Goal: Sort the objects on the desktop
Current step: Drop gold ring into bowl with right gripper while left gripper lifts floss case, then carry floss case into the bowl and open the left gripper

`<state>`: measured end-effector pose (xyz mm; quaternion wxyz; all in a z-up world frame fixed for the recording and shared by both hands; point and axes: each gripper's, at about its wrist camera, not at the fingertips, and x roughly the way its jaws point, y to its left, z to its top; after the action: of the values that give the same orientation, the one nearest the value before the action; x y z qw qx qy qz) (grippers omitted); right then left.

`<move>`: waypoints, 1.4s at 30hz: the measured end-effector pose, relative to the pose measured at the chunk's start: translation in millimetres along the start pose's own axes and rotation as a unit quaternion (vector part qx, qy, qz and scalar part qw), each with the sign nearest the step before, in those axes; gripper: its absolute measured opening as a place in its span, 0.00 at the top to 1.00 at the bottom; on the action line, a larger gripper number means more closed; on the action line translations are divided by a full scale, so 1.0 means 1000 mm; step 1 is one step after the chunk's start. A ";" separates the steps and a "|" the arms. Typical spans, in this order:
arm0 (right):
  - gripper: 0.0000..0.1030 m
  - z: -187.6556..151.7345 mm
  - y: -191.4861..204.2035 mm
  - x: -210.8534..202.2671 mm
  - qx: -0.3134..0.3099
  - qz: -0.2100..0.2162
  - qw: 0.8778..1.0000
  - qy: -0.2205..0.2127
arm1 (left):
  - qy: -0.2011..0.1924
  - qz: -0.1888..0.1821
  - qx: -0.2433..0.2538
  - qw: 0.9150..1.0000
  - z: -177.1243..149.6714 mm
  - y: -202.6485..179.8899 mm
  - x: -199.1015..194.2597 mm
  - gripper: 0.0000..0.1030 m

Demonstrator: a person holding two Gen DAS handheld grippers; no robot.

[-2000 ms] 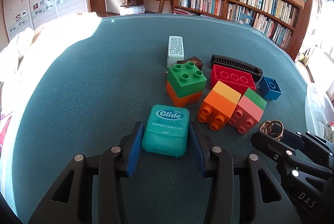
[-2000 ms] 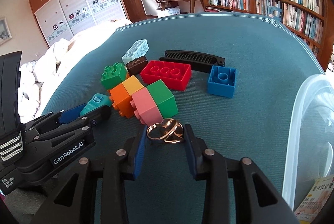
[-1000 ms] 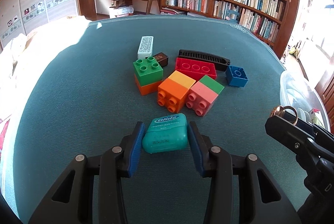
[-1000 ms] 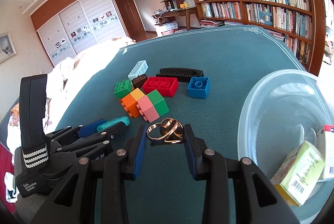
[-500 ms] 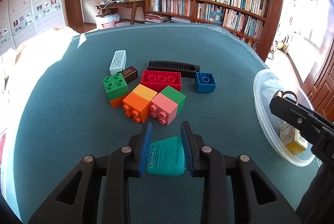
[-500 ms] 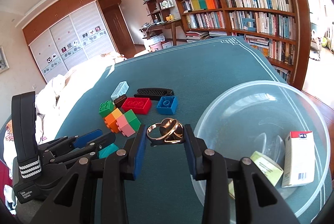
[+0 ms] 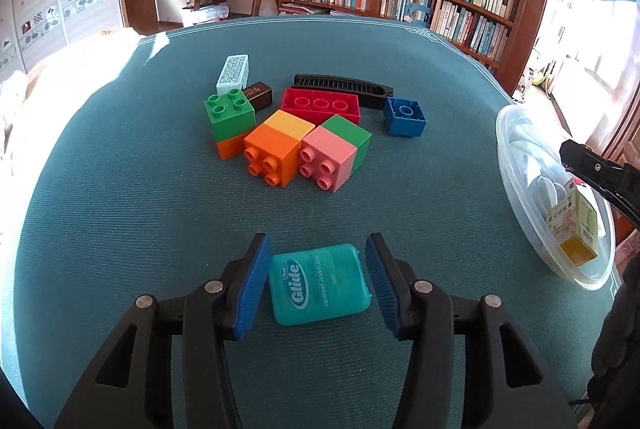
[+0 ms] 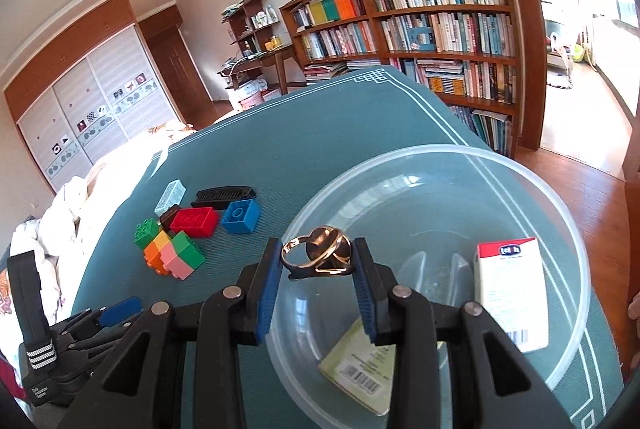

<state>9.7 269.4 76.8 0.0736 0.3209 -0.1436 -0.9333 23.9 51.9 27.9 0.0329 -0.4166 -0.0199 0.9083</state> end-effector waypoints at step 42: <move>0.32 0.008 -0.043 -0.018 0.048 -0.057 0.997 -0.036 | -0.041 -0.110 0.109 0.987 0.037 -0.108 -0.014 0.47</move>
<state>16.7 316.5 79.7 -0.0006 0.2981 -0.1722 -0.9389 9.8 158.0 69.7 0.1773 -0.3680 0.0323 0.9122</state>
